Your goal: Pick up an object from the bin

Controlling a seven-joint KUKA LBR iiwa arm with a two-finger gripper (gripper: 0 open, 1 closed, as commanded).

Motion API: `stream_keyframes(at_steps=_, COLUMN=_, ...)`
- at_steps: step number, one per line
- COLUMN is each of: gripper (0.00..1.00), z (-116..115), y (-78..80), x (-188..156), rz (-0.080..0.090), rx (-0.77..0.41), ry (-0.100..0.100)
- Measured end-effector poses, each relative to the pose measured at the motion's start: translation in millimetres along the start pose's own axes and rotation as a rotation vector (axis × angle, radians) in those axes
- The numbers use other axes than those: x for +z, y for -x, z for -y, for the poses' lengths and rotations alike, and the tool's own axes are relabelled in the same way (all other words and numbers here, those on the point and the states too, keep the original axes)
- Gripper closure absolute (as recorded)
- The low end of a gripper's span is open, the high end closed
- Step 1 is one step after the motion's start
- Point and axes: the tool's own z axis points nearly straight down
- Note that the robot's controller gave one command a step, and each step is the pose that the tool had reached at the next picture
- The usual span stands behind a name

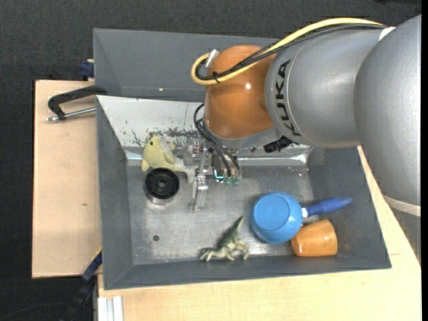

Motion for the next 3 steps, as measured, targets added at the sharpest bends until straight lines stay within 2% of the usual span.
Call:
stream_keyframes(at_steps=1, gripper=0.00, z=-50.6, y=25.0, x=73.5, rz=0.018, rx=-0.363, ry=0.002)
stream_keyframes(at_steps=2, gripper=1.00, z=-50.6, y=26.6, x=69.2, rz=0.020, rx=-0.360, ry=0.004)
stream_keyframes(at_steps=3, gripper=1.00, z=-48.7, y=24.0, x=68.2, rz=0.018, rx=-0.151, ry=0.014)
